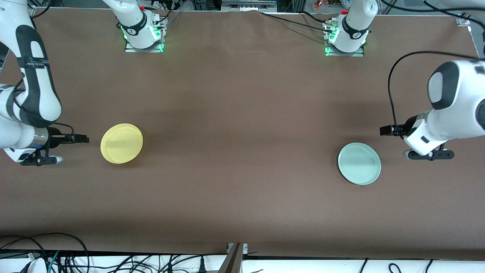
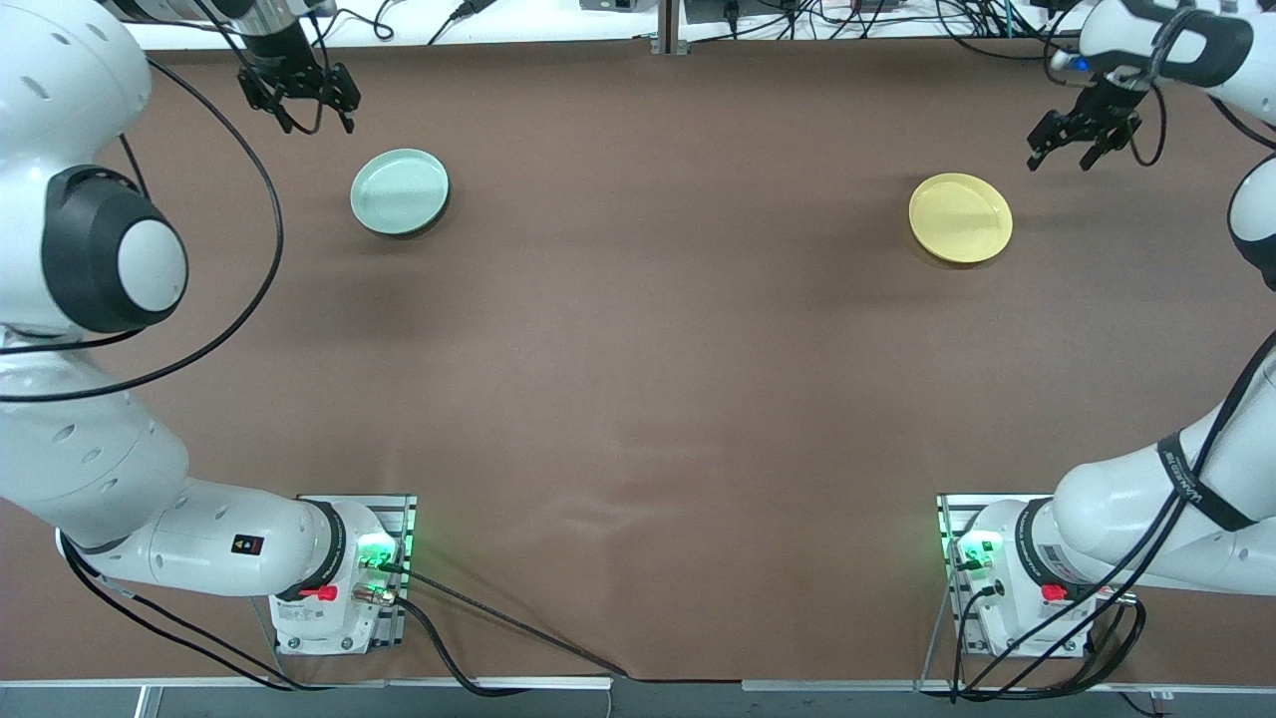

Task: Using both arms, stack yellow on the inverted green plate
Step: 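Reach yellow plate with the right gripper while the left gripper reaches green plate, then pinch yellow rim with the right gripper while the left gripper pinches green rim, then flip green plate with the left gripper while the right gripper lifts yellow plate, then lower the inverted green plate onto the table center with the left gripper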

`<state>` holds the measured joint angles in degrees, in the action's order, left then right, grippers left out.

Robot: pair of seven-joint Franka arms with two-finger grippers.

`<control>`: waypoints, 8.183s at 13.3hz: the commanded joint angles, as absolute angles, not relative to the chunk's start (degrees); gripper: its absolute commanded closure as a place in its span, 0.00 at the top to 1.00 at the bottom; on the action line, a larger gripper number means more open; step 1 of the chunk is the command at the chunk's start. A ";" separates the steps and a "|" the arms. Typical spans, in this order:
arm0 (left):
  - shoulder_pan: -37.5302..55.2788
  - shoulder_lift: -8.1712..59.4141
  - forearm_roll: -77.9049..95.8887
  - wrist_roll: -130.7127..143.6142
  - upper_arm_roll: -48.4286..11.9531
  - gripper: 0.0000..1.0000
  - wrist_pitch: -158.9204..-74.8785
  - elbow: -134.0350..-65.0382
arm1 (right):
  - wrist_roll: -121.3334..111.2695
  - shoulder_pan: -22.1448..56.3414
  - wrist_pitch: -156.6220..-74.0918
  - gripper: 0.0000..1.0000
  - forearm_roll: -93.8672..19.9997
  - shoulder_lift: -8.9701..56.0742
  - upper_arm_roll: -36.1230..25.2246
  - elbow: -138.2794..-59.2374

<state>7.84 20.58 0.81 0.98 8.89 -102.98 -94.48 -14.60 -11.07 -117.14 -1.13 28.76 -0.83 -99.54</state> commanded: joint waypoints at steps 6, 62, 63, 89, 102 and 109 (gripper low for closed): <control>4.40 28.20 0.09 0.70 8.79 1.00 -130.66 -106.24 | -19.58 -11.86 -128.12 1.00 -7.82 31.64 -0.62 -107.57; 70.75 56.33 -69.34 53.09 9.40 0.00 -83.41 -67.59 | -29.79 -14.41 -87.02 0.00 -13.54 29.62 -1.14 -75.25; 71.01 56.60 -69.61 53.09 9.40 0.00 -83.32 -67.59 | -29.71 -14.41 -85.97 0.00 -13.45 29.62 -1.14 -74.45; 76.55 60.03 -54.85 68.28 4.05 0.63 -85.94 -67.59 | -29.71 -13.97 -77.70 0.00 -12.74 27.51 -1.32 -66.71; 71.47 55.73 -30.88 69.79 3.52 1.00 -107.03 -68.11 | -29.36 -13.97 -78.22 0.00 -13.01 27.95 -1.23 -66.71; 68.12 54.67 -17.59 69.61 2.99 1.00 -120.66 -68.29 | -28.92 -13.62 -78.22 0.00 -13.01 27.95 -1.14 -66.62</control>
